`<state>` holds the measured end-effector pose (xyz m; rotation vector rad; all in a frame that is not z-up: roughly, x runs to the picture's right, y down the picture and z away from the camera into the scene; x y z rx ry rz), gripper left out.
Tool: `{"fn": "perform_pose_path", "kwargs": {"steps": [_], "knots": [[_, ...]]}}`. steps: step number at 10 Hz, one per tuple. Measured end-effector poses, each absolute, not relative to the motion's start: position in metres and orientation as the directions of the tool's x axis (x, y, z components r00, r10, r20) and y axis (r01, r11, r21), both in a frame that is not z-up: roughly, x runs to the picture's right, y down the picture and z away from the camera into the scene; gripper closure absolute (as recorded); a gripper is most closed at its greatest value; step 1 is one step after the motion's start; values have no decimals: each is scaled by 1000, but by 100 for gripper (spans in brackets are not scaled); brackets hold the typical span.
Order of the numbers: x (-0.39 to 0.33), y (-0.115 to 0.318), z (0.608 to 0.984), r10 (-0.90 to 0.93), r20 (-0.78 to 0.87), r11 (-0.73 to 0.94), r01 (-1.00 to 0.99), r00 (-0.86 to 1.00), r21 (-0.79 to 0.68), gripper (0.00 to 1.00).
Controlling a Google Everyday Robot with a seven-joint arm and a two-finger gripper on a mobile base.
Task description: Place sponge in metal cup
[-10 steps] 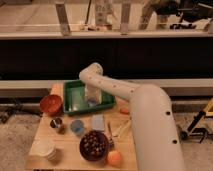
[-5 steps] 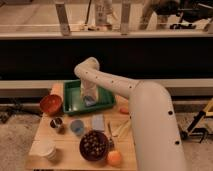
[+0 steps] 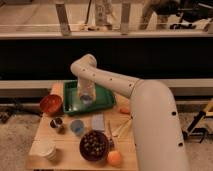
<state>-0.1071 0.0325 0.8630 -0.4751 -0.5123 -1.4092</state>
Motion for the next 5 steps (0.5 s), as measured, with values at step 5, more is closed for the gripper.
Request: {"fn": "perform_pose_path", "kwargs": {"steps": [5], "knots": [[-124,31,832,-797,603,58,998,39,13,100]]}}
